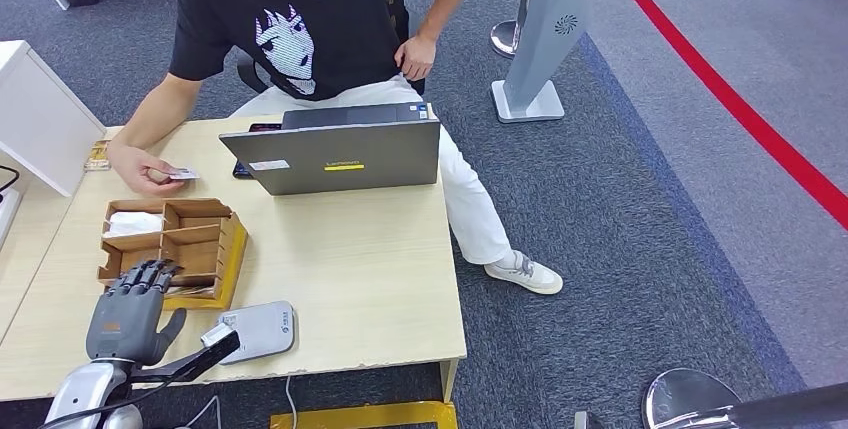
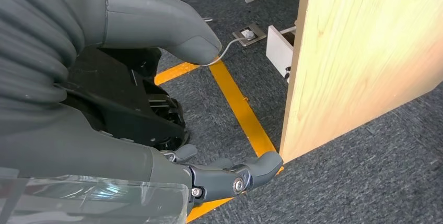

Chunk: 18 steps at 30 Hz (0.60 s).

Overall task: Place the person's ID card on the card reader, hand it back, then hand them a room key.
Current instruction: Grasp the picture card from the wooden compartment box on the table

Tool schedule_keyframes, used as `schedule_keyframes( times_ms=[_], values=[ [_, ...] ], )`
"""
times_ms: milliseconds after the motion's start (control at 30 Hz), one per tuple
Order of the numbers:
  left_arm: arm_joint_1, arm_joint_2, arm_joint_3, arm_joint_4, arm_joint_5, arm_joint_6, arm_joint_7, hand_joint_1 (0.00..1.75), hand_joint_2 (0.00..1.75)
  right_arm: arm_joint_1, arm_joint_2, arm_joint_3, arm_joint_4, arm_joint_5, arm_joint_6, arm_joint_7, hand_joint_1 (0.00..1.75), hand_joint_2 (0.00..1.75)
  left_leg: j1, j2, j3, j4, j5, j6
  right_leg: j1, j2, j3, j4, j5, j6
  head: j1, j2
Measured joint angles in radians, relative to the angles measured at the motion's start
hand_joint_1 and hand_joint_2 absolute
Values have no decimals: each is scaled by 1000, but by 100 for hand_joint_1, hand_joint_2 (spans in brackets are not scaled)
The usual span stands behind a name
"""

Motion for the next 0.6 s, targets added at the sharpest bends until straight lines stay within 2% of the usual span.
schedule_keyframes(
  times_ms=[467, 600],
  values=[
    [-2, 0, 0, 0, 8, 4, -1, 175, 175, 0, 0, -2, 0, -1, -1, 0, 0, 175, 0, 0, 0, 0, 0, 0, 0, 0, 0, 0, 0, 0, 0, 0],
    [2, -3, 0, -24, 26, 40, -1, 175, 175, 0, 0, -4, 0, -1, -7, -1, 0, 175, 0, 0, 0, 0, 0, 0, 0, 0, 0, 0, 0, 0, 0, 0]
  ],
)
